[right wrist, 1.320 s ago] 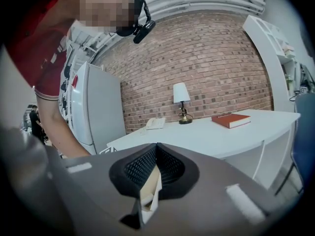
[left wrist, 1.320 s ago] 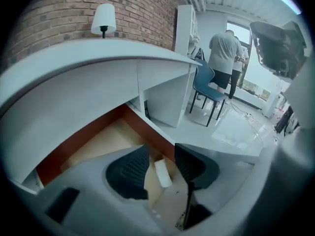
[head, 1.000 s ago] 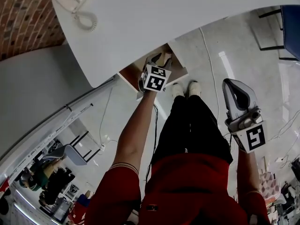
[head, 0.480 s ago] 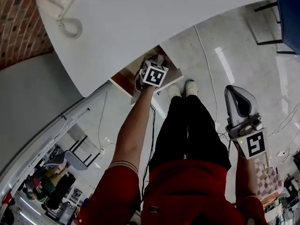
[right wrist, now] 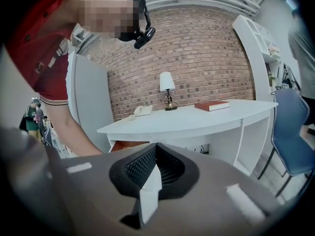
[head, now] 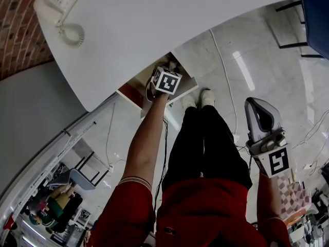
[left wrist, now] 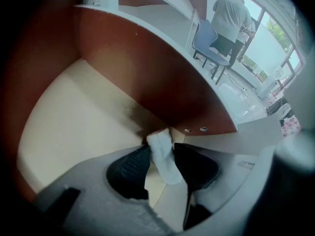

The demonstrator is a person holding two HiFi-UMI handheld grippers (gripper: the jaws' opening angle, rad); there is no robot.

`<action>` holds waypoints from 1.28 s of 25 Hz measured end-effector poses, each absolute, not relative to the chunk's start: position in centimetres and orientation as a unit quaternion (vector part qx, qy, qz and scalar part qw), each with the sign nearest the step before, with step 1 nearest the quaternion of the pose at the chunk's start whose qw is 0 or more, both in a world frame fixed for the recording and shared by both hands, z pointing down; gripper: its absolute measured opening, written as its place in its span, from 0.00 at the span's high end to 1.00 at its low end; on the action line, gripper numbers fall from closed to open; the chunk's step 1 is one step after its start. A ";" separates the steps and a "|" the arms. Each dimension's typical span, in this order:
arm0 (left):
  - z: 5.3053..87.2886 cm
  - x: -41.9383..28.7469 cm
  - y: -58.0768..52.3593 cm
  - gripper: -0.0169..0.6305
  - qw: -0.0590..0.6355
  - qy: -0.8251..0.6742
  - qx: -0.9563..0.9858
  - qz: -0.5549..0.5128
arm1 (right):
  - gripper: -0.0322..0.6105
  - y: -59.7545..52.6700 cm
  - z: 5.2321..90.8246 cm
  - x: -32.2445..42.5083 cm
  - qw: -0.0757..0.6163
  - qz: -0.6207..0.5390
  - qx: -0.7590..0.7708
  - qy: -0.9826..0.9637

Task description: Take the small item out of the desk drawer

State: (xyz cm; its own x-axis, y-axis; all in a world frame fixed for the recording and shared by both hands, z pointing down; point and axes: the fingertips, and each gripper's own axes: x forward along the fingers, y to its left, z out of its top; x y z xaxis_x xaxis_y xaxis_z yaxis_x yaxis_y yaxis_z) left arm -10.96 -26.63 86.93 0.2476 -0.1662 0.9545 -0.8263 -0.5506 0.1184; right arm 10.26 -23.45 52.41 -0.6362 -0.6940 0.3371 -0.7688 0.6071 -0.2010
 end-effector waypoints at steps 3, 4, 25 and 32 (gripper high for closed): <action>86.6 -10.8 -26.5 0.73 0.327 -0.340 0.721 0.507 | 0.93 -23.4 52.4 10.2 0.113 0.165 0.410 -0.890; 86.6 -10.8 -26.4 0.74 0.329 -0.340 0.722 0.505 | 0.93 -23.5 52.3 10.1 0.112 0.164 0.410 -0.890; 66.3 -9.0 -26.0 0.75 0.248 -0.407 0.808 0.347 | 0.93 -25.1 43.8 6.0 0.069 0.117 0.365 -0.921; 55.6 -8.0 -23.9 0.75 0.230 -0.437 0.835 0.244 | 0.93 -24.3 41.3 5.1 0.056 0.112 0.347 -0.929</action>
State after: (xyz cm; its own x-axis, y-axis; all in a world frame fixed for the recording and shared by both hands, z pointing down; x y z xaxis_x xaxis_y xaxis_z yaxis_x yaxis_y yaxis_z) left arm -7.98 -23.92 55.65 0.4997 -0.6171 0.6078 -0.8413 -0.5129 0.1708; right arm 5.13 -24.32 41.34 -0.7529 -0.6326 0.1814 -0.6576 0.7341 -0.1693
